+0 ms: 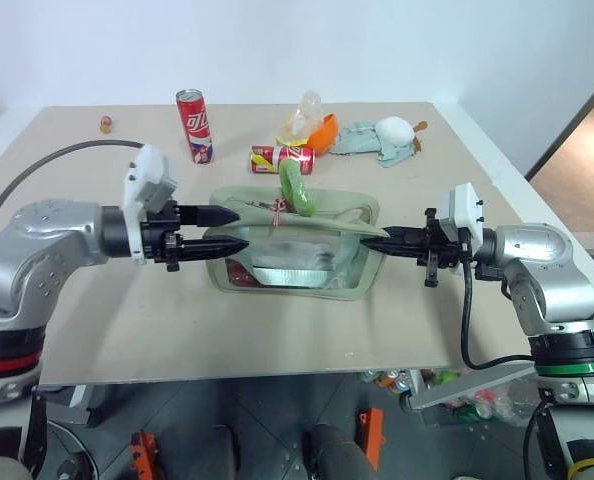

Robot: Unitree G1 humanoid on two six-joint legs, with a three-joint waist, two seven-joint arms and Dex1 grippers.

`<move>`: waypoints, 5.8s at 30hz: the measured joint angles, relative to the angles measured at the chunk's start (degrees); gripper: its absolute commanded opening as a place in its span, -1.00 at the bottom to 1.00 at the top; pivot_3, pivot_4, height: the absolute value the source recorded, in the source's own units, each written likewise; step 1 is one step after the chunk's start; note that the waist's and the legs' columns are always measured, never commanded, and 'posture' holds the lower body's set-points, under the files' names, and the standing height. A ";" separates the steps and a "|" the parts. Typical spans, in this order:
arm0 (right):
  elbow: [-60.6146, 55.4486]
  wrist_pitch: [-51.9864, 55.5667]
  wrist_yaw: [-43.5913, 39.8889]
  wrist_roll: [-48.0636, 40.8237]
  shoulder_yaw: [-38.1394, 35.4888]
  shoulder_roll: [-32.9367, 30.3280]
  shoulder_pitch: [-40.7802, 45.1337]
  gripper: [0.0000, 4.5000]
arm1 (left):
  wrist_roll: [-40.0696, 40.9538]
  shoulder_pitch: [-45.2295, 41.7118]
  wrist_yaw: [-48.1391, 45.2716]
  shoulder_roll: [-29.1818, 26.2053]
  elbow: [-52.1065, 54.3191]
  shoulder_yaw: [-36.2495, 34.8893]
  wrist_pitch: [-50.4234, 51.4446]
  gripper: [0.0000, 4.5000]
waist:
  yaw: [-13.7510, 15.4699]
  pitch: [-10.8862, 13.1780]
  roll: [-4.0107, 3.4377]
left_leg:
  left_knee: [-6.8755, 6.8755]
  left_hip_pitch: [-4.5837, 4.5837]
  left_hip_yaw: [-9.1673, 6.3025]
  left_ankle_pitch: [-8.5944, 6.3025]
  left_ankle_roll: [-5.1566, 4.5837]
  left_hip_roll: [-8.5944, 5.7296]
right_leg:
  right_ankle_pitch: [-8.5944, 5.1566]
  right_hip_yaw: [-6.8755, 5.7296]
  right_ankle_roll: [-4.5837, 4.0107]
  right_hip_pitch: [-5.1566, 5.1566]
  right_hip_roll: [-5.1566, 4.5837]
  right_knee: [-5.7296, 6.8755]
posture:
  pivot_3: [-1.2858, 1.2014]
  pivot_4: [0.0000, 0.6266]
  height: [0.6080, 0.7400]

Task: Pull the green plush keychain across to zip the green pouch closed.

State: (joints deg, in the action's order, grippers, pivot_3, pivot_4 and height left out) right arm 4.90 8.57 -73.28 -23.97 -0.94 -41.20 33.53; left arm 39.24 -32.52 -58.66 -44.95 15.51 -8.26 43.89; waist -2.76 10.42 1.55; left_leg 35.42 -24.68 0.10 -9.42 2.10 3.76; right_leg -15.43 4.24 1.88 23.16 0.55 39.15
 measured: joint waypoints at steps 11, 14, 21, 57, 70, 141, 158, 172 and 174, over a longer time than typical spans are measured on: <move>0.46 -0.01 -0.32 0.03 0.34 0.01 0.64 -1.00 | -5.02 8.35 11.47 8.16 0.77 -1.68 -8.73 0.21 | 0.00 0.00 0.01 | 0.00 0.03 0.03 0.01 -0.01 0.00 | 0.06 0.05 -0.01 -0.01 0.02 0.00 | 0.03 -0.52 1.00; 0.45 0.09 -0.33 0.03 0.34 0.01 0.63 -1.00 | -5.30 8.83 11.16 8.40 0.77 -1.00 -9.95 -0.02 | 0.00 0.00 0.01 | 0.00 0.04 0.03 0.01 -0.01 0.00 | 0.06 0.06 -0.01 -0.01 0.02 0.00 | 0.03 -0.52 1.00; -0.33 2.77 0.44 -0.64 0.26 -0.01 0.63 -1.00 | -5.28 9.19 10.70 8.77 0.78 -0.64 -10.27 -0.96 | 0.00 0.00 0.01 | 0.00 0.03 0.04 0.01 0.00 0.00 | 0.06 0.06 -0.01 -0.01 0.02 0.00 | 0.03 -0.52 1.00; 2.92 26.83 15.78 -1.60 5.25 9.18 19.30 0.04 | -5.68 6.85 11.00 9.66 0.91 3.06 -10.33 -1.00 | 0.99 -0.05 0.08 | 0.04 -0.27 0.00 -0.01 -0.03 -0.20 | 0.08 -0.03 0.00 0.15 -0.21 -0.04 | 0.03 -0.52 1.00; -0.61 25.10 15.79 -3.37 2.62 9.29 16.84 -0.56 | -8.69 4.15 13.21 11.01 -2.05 4.22 -11.29 -1.00 | 1.12 -0.05 0.08 | 0.04 -0.30 -0.03 -0.01 -0.03 -0.20 | 0.08 -0.06 0.00 0.15 -0.21 -0.04 | 0.03 -0.52 1.00; 14.63 7.08 20.96 9.07 -8.41 -10.44 9.09 -0.99 | -10.63 2.32 21.09 15.85 0.46 6.92 -7.33 -1.00 | 1.52 -0.03 0.01 | 0.07 -0.33 0.00 0.02 -0.06 -0.79 | 0.01 -0.03 0.35 0.04 -0.81 -0.10 | 0.03 -0.52 1.00; 3.53 4.46 35.03 22.90 5.38 3.37 -10.12 -0.99 | -12.15 3.04 27.18 19.10 1.48 7.35 -7.07 -1.00 | 1.37 -0.05 0.02 | 0.07 -0.16 -0.02 0.34 -0.03 -0.79 | 0.22 0.00 0.64 -0.05 -0.76 -0.11 | 0.03 -0.52 1.00; -1.57 19.89 31.71 -0.69 -11.92 6.01 -0.26 0.59 | -1.82 3.07 25.39 18.15 1.36 -0.32 -2.28 0.59 | 0.83 -0.03 0.01 | -0.05 -0.26 -0.12 0.37 -0.09 -0.78 | 0.28 0.02 0.60 0.02 -0.67 -0.12 | 0.03 -0.52 1.00; -3.65 22.20 30.29 -3.87 -13.51 4.96 -0.30 0.94 | 0.01 2.61 24.20 16.86 1.29 -1.36 -1.65 0.94 | 0.83 -0.03 0.01 | -0.05 -0.33 -0.12 0.37 -0.09 -0.78 | 0.27 0.02 0.60 0.10 -0.67 -0.13 | 0.03 -0.52 1.00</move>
State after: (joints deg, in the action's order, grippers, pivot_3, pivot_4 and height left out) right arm 1.25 30.78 -42.99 -27.85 -14.45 -36.24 33.23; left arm 39.25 -29.91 -34.46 -28.09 16.80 -9.62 42.23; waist -1.92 10.39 1.56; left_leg 35.37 -25.01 -0.02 -9.05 2.01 2.97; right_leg -15.16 4.26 2.47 23.26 -0.12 39.02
